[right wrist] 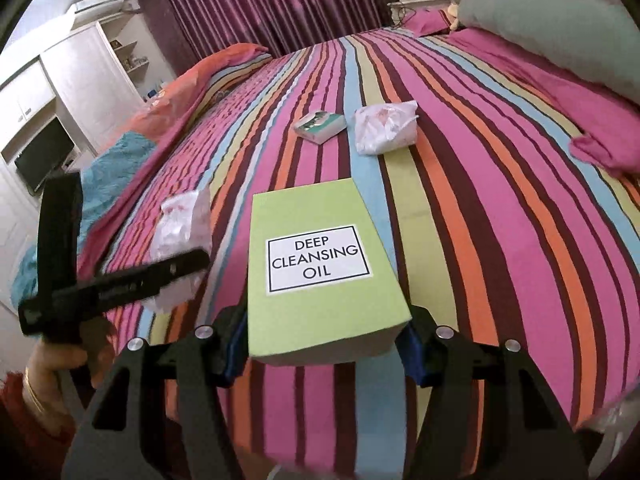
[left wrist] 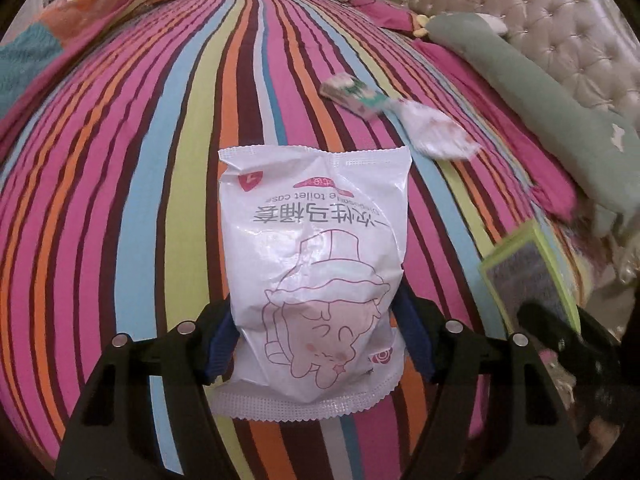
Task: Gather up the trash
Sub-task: 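Carry packet and green box over the wastebasket and open both tools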
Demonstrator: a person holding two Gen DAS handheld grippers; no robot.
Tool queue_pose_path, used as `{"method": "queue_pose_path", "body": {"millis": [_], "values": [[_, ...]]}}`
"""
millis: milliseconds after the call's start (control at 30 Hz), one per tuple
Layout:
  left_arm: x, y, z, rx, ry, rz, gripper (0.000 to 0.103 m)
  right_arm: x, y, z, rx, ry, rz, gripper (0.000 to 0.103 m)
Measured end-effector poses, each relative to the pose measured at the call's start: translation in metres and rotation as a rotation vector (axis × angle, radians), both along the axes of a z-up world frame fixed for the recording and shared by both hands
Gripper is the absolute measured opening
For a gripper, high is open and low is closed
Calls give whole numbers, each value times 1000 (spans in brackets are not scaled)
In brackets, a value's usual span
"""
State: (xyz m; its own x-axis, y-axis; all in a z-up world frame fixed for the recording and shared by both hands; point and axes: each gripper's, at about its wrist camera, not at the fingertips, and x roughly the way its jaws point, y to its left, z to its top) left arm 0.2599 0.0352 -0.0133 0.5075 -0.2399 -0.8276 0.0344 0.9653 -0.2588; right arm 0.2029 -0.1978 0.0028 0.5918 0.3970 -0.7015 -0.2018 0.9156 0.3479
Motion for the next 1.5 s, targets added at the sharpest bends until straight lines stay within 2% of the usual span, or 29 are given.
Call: {"method": "queue_pose_path", "body": {"millis": [200,333,567,700,933,1067,1300,1500], "values": [[-70,3,-2,-22,2,-18,68,-40,-4,5,12,3,-8,58],[-112,-2,-1,4,-1,-43,68,-61,-6,5,22,11,-9,58],[-164,-16,0,5,5,-83,68,-100,2,0,4,40,20,58],[-189,-31,-10,17,37,-132,68,-121,6,-11,-8,84,36,58],[-217,-48,-51,10,145,-164,68,-140,9,-43,-29,203,20,58],[-226,-53,-78,-8,243,-161,68,-143,9,-69,-29,301,3,58],[-229,-59,-112,-1,373,-171,68,-146,10,-111,-35,468,0,58],[-227,-63,-135,-3,469,-172,68,-146,10,-136,-39,585,-2,58]]}}
